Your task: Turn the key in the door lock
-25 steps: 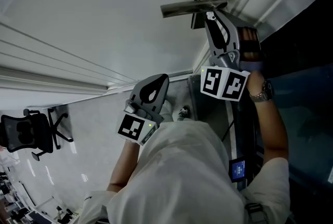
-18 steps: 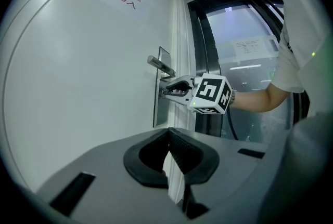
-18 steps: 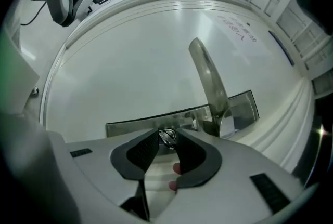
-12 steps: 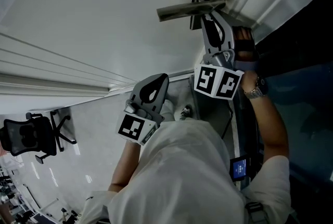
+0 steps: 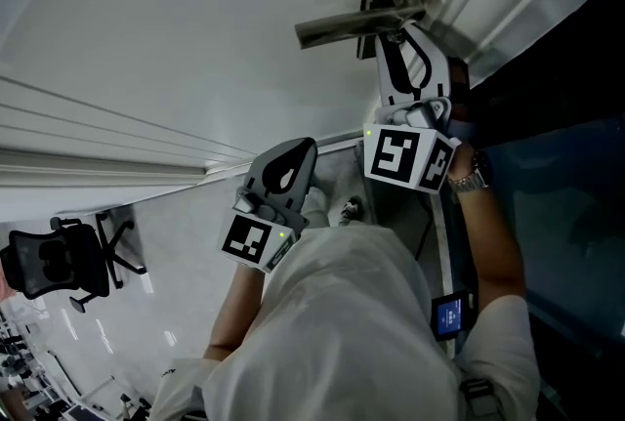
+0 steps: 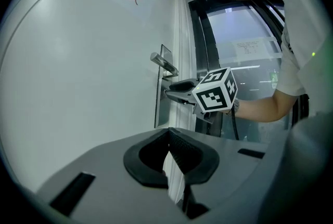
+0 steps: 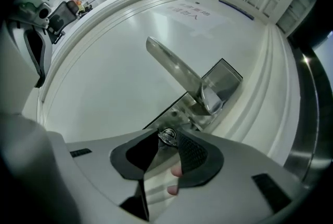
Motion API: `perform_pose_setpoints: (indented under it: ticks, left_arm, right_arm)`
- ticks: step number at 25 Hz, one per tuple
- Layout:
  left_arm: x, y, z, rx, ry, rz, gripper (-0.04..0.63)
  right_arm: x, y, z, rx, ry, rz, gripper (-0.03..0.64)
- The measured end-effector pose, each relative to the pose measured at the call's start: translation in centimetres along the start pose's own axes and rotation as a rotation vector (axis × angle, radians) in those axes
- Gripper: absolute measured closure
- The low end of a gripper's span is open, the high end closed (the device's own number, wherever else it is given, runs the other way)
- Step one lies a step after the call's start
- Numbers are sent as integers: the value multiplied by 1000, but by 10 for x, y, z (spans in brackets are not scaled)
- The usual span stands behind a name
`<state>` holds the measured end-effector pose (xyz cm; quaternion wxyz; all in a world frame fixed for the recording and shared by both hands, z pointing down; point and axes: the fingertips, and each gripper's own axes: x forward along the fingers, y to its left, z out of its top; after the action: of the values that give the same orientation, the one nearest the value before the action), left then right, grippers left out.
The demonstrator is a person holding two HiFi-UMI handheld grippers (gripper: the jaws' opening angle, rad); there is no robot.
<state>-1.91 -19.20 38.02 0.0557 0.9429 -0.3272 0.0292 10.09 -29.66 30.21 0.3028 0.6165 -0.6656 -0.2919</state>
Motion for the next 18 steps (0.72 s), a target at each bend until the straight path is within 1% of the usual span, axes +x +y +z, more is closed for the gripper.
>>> perform_pose_setpoints:
  ticks: [3,4,9,13,15,18]
  left_arm:
    - [0,-1,-2,-1,6,-3,589]
    - [-1,0,-2,-1,9,-1,591]
    - [-8,5,-6,-11,16,24,591]
    - [-12,5,-8,-15,15,42,591]
    - [-13,5,-10,-24,16,50,591]
    - [-16,2,-15,-28,21,53,591]
  right_arm:
    - [0,1,1,-28,-14,-19,506]
    - [-1,1,2,-13,-18,-25,506]
    - [-9,-4,5,175,-44,-25,506]
    - [-21,-10,12,293,-121,-38,506]
    - [-33,-8,14,398,-155,-28,506]
    - [-52,10,15,565,-183,30,510]
